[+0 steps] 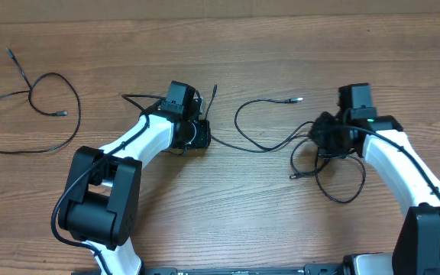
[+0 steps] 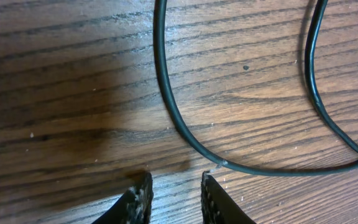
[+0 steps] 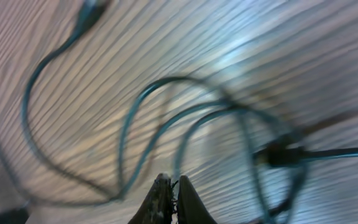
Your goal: Untangle cables
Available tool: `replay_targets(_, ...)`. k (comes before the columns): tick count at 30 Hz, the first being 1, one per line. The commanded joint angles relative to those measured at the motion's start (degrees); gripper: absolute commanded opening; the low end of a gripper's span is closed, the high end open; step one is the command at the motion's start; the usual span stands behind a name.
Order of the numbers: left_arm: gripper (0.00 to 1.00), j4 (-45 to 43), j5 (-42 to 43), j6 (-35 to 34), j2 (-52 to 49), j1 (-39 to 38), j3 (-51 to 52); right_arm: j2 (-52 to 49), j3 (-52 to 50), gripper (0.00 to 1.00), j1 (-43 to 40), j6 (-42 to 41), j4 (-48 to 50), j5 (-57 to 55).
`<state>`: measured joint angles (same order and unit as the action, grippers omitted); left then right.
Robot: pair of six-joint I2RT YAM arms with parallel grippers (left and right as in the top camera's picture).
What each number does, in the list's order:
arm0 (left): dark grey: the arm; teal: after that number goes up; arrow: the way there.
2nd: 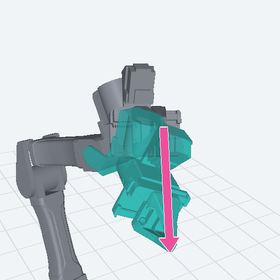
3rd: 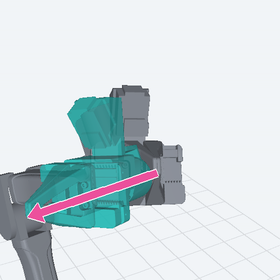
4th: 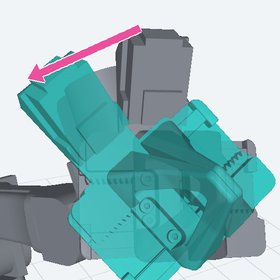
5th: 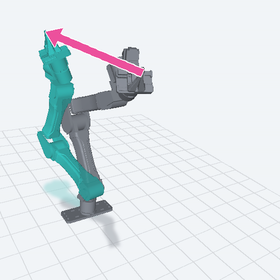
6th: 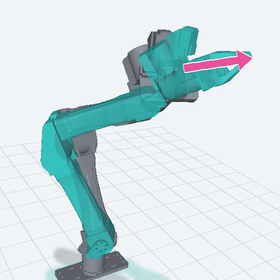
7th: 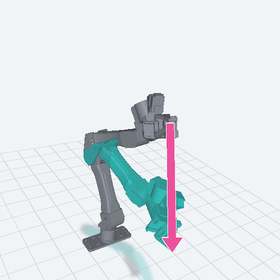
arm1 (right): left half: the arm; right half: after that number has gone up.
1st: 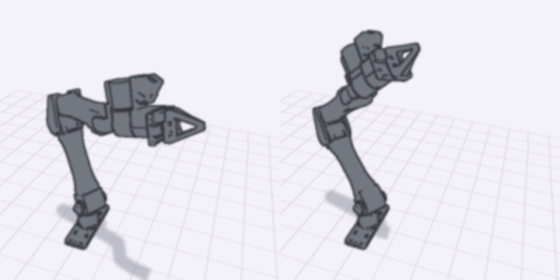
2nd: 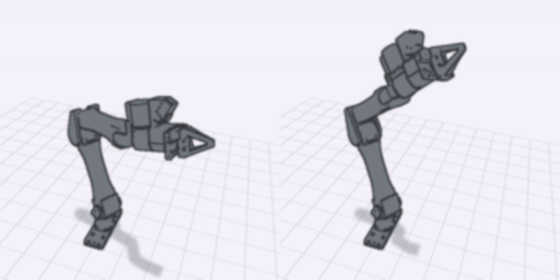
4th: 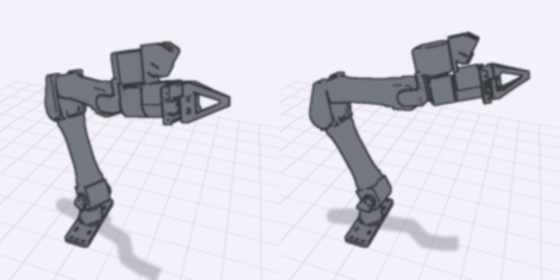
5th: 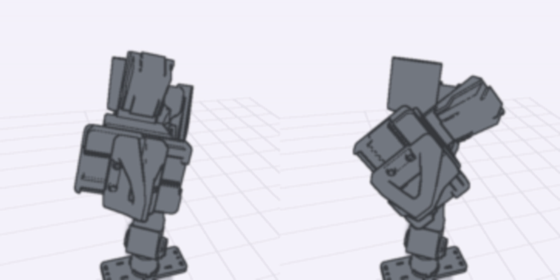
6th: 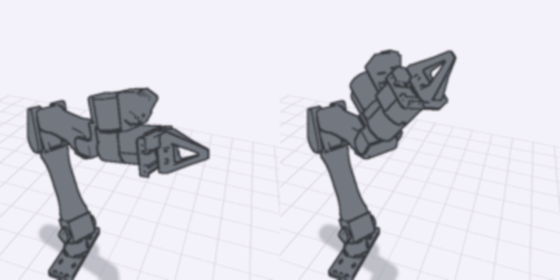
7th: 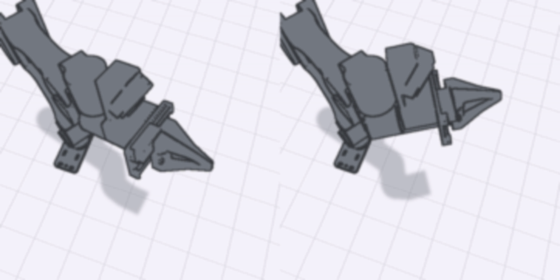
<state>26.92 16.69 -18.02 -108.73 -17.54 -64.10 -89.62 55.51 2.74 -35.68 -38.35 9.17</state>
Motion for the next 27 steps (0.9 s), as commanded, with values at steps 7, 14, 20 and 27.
replay_targets(7, 0.27, -0.6, -0.6, 0.2, 0.0, 0.1, 0.1, -0.1, -6.1, 0.05, -1.4, -8.2, 2.9, -7.8)
replay_targets(14, 0.30, -0.6, -0.6, 0.2, 0.0, 0.1, 0.1, -0.1, -11.2, 0.11, 0.5, -11.5, 7.9, -1.0)
replay_targets(20, 0.35, -0.6, -0.6, 0.2, 0.0, 0.1, 0.1, -0.1, -14.9, 0.11, 4.3, -12.9, 11.3, 3.0)
replay_targets(27, 0.35, -0.2, -0.6, 0.2, 0.0, 0.1, 0.1, -0.1, -15.0, 0.11, 7.3, -12.8, 11.3, 8.0)
